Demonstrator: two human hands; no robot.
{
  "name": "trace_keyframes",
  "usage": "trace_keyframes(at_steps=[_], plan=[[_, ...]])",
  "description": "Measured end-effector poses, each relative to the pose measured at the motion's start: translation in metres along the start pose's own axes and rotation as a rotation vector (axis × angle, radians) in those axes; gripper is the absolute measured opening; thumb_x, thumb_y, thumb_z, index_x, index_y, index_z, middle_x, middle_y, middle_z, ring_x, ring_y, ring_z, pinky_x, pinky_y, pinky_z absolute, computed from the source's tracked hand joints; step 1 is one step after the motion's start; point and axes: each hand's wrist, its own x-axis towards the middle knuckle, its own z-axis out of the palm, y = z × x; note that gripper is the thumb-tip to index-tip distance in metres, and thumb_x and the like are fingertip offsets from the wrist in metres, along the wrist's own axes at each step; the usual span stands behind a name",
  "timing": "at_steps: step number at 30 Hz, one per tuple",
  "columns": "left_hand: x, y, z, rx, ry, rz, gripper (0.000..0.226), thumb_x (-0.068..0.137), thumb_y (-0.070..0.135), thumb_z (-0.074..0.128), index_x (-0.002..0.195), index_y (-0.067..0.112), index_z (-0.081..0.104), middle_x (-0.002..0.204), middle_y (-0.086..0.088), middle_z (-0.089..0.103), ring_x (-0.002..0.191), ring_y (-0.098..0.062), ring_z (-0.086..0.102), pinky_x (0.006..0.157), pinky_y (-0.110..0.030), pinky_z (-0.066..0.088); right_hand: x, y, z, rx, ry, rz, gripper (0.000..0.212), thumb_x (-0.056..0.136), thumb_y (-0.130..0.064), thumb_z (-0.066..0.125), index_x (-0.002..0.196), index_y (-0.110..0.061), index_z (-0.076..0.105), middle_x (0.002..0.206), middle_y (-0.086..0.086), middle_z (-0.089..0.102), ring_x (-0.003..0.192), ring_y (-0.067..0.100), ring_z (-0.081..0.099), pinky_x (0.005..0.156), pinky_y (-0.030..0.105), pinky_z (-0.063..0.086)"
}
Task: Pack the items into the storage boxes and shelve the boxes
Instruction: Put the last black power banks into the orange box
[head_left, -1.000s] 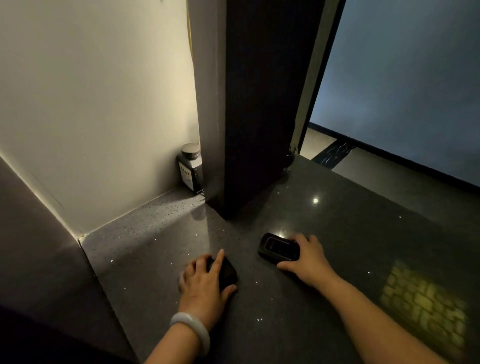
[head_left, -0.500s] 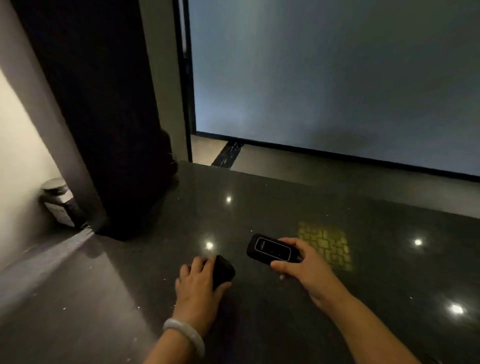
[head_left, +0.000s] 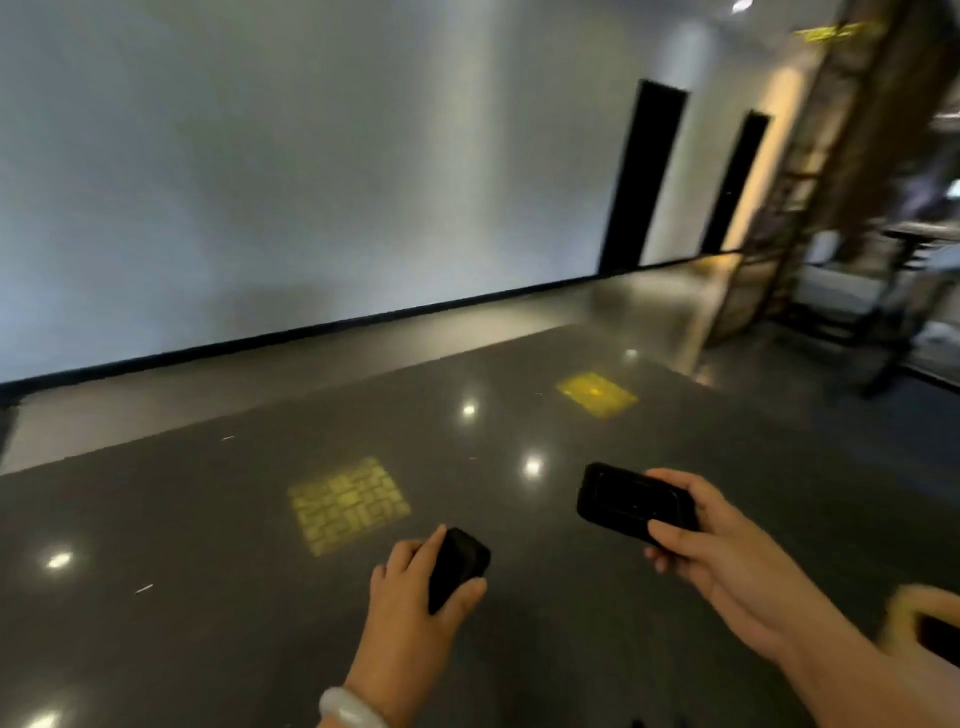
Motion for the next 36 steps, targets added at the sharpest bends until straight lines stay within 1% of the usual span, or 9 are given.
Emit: trace_keyframes(at_steps=[3, 7, 10, 13, 17, 21, 26, 29, 36], plan=[[0.005, 0.053, 0.056, -0.064, -0.127, 0.095, 0.068, 0.088, 0.052, 0.056, 0.148, 0.031, 0.031, 0.124, 0.015, 0.039, 0.114, -0.008, 0.034, 0.098, -0.020, 0.028, -0.036, -0.003, -0.078, -0.099, 0.216, -0.030, 0.047, 0.085, 0.009, 0.057, 0.118, -0.025, 0.059, 0.113, 0.012, 0.059, 0.083, 0.029, 0.062, 0.069, 0.037, 0.054], [0.002, 0.114, 0.120, -0.085, -0.293, 0.215, 0.072, 0.083, 0.064, 0.047, 0.147, 0.036, 0.028, 0.120, 0.024, 0.035, 0.113, -0.003, 0.034, 0.099, -0.021, 0.031, -0.077, 0.000, -0.164, -0.266, 0.459, -0.043, 0.051, 0.086, 0.002, 0.060, 0.121, -0.035, 0.054, 0.110, 0.006, 0.060, 0.082, 0.024, 0.066, 0.061, 0.029, 0.053], [-0.002, 0.158, 0.167, -0.060, -0.394, 0.299, 0.080, 0.076, 0.072, 0.038, 0.147, 0.039, 0.024, 0.119, 0.027, 0.032, 0.113, 0.000, 0.034, 0.102, -0.026, 0.036, -0.105, 0.007, -0.223, -0.379, 0.613, -0.062, 0.051, 0.089, -0.004, 0.060, 0.123, -0.040, 0.051, 0.112, -0.003, 0.060, 0.086, 0.021, 0.066, 0.066, 0.034, 0.057], [-0.003, 0.192, 0.206, -0.049, -0.432, 0.361, 0.077, 0.078, 0.071, 0.039, 0.147, 0.040, 0.022, 0.122, 0.026, 0.032, 0.113, 0.003, 0.032, 0.102, -0.025, 0.037, -0.124, 0.018, -0.273, -0.620, 0.701, -0.049, 0.058, 0.087, -0.008, 0.062, 0.130, -0.042, 0.042, 0.111, -0.006, 0.058, 0.085, 0.012, 0.063, 0.059, 0.021, 0.049], [-0.006, 0.224, 0.246, -0.035, -0.454, 0.428, 0.068, 0.087, 0.059, 0.048, 0.147, 0.040, 0.023, 0.125, 0.025, 0.028, 0.114, 0.003, 0.027, 0.100, -0.021, 0.032, -0.132, 0.031, -0.317, -0.837, 0.670, 0.018, 0.061, 0.086, -0.013, 0.064, 0.131, -0.042, 0.035, 0.106, -0.009, 0.057, 0.085, 0.006, 0.062, 0.056, 0.017, 0.046], [-0.007, 0.242, 0.272, -0.045, -0.519, 0.462, 0.067, 0.087, 0.058, 0.049, 0.146, 0.041, 0.022, 0.126, 0.026, 0.026, 0.116, 0.004, 0.026, 0.107, -0.029, 0.033, -0.120, 0.045, -0.334, -0.960, 0.594, 0.078, 0.048, 0.087, -0.021, 0.063, 0.120, -0.044, 0.037, 0.097, -0.018, 0.055, 0.091, 0.002, 0.059, 0.064, 0.016, 0.049], [0.003, 0.246, 0.291, -0.120, -0.634, 0.489, 0.074, 0.074, 0.074, 0.039, 0.141, 0.048, 0.024, 0.124, 0.030, 0.028, 0.115, 0.012, 0.027, 0.101, -0.022, 0.034, -0.093, 0.062, -0.340, -0.993, 0.559, 0.182, 0.032, 0.087, -0.025, 0.063, 0.103, -0.045, 0.044, 0.091, -0.015, 0.060, 0.079, -0.003, 0.060, 0.059, 0.017, 0.047], [0.011, 0.244, 0.298, -0.216, -0.665, 0.460, 0.074, 0.072, 0.077, 0.039, 0.140, 0.049, 0.028, 0.122, 0.037, 0.030, 0.119, 0.010, 0.032, 0.099, -0.021, 0.035, -0.079, 0.073, -0.338, -0.994, 0.551, 0.236, 0.030, 0.086, -0.024, 0.066, 0.105, -0.041, 0.051, 0.095, -0.013, 0.061, 0.083, -0.001, 0.060, 0.063, 0.018, 0.046], [0.024, 0.242, 0.307, -0.346, -0.660, 0.436, 0.063, 0.079, 0.070, 0.045, 0.135, 0.043, 0.040, 0.123, 0.021, 0.046, 0.117, 0.002, 0.045, 0.101, -0.027, 0.042, -0.056, 0.092, -0.331, -0.962, 0.574, 0.317, 0.028, 0.083, -0.021, 0.069, 0.107, -0.034, 0.062, 0.098, -0.014, 0.062, 0.077, 0.000, 0.059, 0.064, 0.015, 0.047]])
